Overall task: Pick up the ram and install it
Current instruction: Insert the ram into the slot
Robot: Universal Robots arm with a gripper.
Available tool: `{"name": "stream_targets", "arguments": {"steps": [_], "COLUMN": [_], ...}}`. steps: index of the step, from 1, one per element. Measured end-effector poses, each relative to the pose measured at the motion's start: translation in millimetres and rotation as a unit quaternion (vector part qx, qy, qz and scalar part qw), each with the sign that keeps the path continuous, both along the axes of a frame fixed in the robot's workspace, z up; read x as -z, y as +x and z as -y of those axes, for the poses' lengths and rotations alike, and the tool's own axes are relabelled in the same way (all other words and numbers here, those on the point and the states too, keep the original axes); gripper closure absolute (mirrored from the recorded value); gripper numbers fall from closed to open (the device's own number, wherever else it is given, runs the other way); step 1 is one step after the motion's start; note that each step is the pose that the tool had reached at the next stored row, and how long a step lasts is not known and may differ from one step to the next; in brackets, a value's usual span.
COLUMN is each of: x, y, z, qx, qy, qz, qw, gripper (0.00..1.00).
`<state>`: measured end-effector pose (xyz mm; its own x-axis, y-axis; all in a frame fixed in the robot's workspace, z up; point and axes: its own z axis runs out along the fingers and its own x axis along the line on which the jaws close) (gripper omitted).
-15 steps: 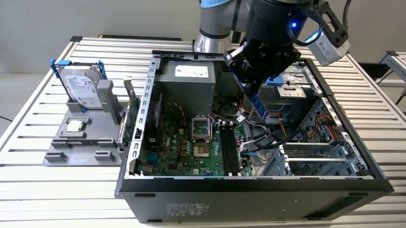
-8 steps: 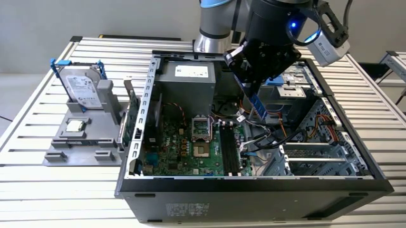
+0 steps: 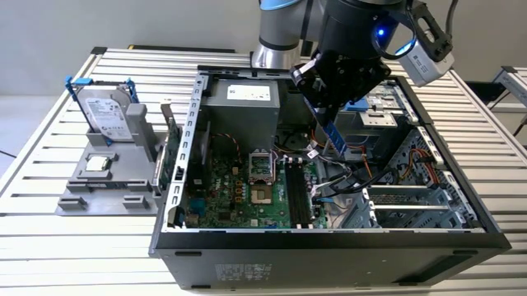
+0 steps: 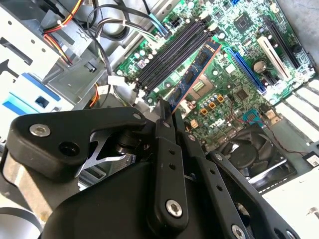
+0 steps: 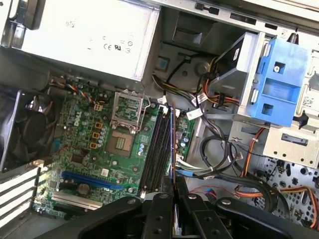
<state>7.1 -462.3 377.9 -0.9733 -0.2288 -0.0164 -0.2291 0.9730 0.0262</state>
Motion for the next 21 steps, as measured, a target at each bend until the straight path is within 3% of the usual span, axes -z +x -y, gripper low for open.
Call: {"name": "stream_targets", "arguments": {"steps": [3, 6, 14, 21], "x": [0.4, 1.2, 3.6, 4.8], "y": [0.0, 0.0, 0.0, 0.0], "z": [-0.1, 0.0, 0.0, 0.0], "qx": [0.004, 0.025, 0.082, 0.088], "qy": [0.0, 0.0, 0.0, 0.0001], "qz": [0.0, 0.0, -0.0002, -0.0002], "qw": [1.0, 0.9997, 0.9967, 0.9961], "gripper": [1.0, 1.0, 1.0, 1.0]}}
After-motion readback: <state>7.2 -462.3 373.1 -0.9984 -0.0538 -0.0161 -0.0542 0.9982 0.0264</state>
